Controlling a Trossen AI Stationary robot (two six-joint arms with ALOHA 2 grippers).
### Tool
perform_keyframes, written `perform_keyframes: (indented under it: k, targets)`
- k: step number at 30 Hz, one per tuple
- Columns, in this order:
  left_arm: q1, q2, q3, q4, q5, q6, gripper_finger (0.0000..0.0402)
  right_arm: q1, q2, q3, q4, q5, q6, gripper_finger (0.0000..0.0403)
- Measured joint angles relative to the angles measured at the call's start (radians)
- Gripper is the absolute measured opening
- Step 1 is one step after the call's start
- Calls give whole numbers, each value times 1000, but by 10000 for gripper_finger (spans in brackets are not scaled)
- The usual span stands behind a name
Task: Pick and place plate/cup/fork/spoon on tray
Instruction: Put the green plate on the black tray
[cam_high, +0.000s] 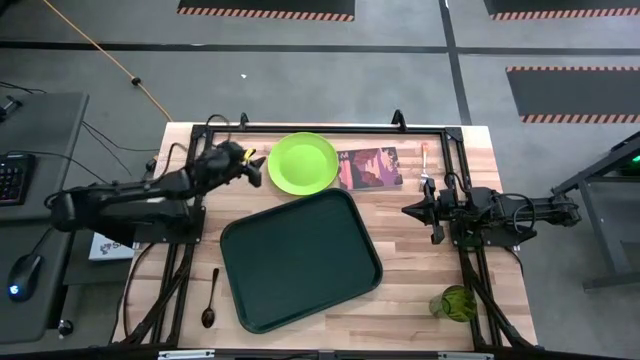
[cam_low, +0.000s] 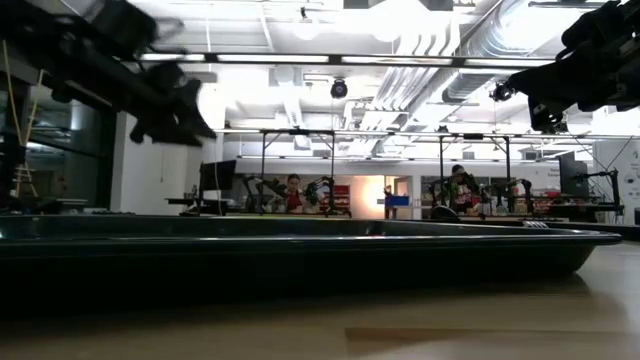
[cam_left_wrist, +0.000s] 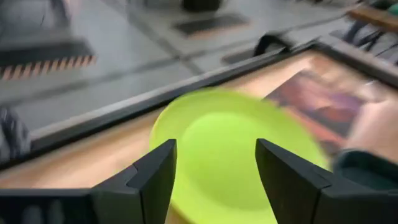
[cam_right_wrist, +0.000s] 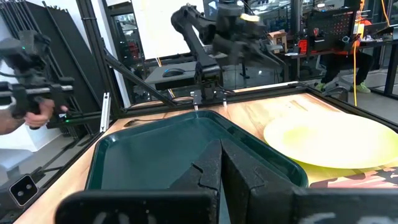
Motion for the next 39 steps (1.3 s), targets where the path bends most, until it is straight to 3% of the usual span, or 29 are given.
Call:
perform_keyframes:
  k: [9, 21, 39]
  targets:
    - [231, 340, 36, 106, 241, -123, 210, 0, 0, 0, 0, 0, 0, 0]
    - [281, 593, 36, 252, 247, -141, 209, 0, 0, 0, 0, 0, 0, 0]
    - [245, 746, 37, 447, 261, -216, 209, 0, 0, 0, 0, 0, 0, 0]
